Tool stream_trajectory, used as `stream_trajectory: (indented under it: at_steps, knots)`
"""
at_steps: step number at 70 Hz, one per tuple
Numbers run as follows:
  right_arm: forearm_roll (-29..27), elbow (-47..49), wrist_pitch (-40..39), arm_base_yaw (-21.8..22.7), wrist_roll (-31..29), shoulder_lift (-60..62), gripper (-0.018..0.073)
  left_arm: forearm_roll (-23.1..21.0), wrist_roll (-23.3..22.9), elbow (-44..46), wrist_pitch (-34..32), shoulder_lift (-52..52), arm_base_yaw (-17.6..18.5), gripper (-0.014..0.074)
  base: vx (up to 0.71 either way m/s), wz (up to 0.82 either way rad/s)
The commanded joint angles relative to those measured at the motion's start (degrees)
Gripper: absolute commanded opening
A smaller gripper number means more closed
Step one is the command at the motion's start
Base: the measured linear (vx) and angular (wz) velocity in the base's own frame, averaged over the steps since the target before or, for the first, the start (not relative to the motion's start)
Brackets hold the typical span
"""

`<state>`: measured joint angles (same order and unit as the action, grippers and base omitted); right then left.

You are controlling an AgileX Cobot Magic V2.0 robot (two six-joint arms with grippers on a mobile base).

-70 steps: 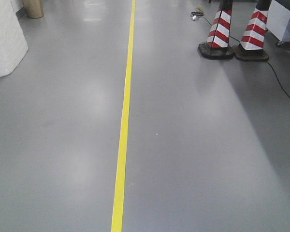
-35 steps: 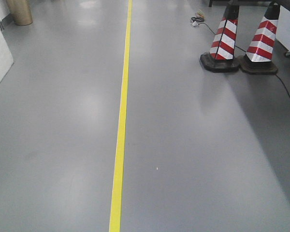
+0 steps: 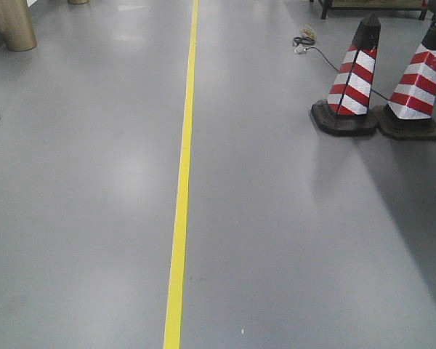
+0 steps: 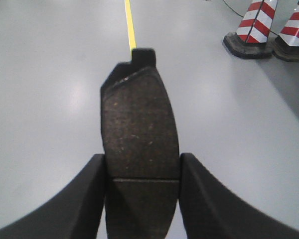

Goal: Move and align brake pads A on conveyor
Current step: 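Drive forward along the yellow floor line past the cones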

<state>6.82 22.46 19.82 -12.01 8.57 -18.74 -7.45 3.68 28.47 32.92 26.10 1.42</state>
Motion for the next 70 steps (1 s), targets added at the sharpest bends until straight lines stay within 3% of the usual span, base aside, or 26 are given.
stream_trajectory:
  at_steps: [1, 70]
  knots:
    - [0.64, 1.82, -5.74, 0.01, -0.07, -0.35, -0.0003, -0.72, -0.02, 1.63, -4.86, 0.23, 0.41, -0.0006, 0.69, -0.05]
    - [0.64, 1.82, -5.74, 0.01, -0.07, -0.35, -0.0003, -0.72, -0.02, 1.63, -4.86, 0.23, 0.41, -0.0006, 0.65, -0.01]
